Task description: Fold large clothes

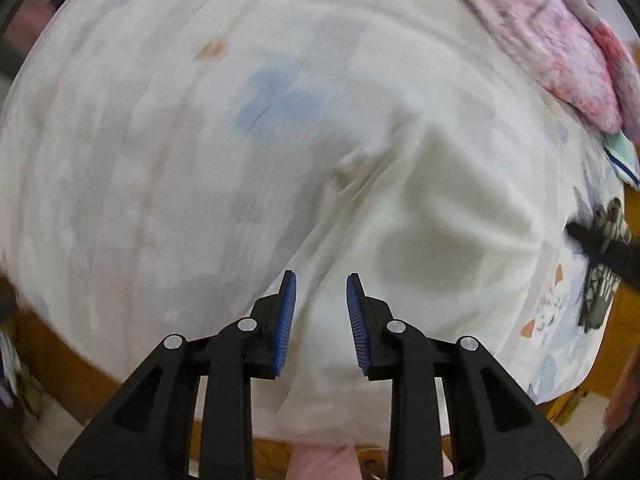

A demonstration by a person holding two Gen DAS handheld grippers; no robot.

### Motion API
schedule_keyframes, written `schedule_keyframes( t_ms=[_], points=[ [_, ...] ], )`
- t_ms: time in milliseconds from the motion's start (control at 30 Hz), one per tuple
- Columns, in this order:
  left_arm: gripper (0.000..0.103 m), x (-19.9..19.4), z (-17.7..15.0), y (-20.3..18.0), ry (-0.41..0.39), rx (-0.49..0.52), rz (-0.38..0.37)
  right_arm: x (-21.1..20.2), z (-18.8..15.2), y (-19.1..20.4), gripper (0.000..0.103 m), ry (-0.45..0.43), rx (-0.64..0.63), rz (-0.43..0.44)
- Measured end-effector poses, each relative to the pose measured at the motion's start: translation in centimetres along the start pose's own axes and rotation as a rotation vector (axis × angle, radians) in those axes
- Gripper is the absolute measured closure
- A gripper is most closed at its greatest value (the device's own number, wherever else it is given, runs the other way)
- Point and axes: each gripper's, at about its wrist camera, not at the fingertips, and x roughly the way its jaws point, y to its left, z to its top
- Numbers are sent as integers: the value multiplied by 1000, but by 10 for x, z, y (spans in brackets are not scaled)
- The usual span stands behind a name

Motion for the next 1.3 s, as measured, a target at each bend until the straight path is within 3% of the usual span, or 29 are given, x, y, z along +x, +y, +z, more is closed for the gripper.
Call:
schedule_keyframes(
  t_ms=[67,200,300,400,467,500,600,700,833,900,967,1067,1133,1200,1300],
  points=[
    [76,4,17,-26,-21,73,7,8,0,-17,69,27,52,-2],
    [77,44,50,-75,-30,193,24,42,9,-36,70,43,103,7],
    [75,113,67,-85,55,194,111,110,22,-47,72,113,142,-26],
    [75,120,74,-101,25,274,167,120,32,-41,72,131,132,-79],
    [76,112,75,-90,52,238,119,106,26,-41,74,149,139,-61],
    [76,101,69,-81,54,222,94,96,17,-43,74,168,162,-29],
    [76,82,34,-58,52,229,144,88,-27,-45,74,210,192,117],
    [75,111,-11,-29,154,202,107,126,-69,-47,77,247,177,67],
    [75,86,-59,-17,125,213,110,99,-106,-32,76,292,150,82],
    [74,92,-76,-10,124,205,105,113,-136,-30,75,296,104,47],
    [74,100,-86,-3,145,167,95,122,-147,-33,75,288,103,45],
    [73,82,-92,1,152,140,91,96,-146,-32,74,358,165,62],
    [62,77,-104,6,152,139,92,103,-162,-36,68,406,153,1],
    [61,96,-118,12,177,132,86,137,-183,-49,67,369,167,25],
    [58,109,-125,20,189,93,94,130,-177,-58,67,409,219,63]
  ],
)
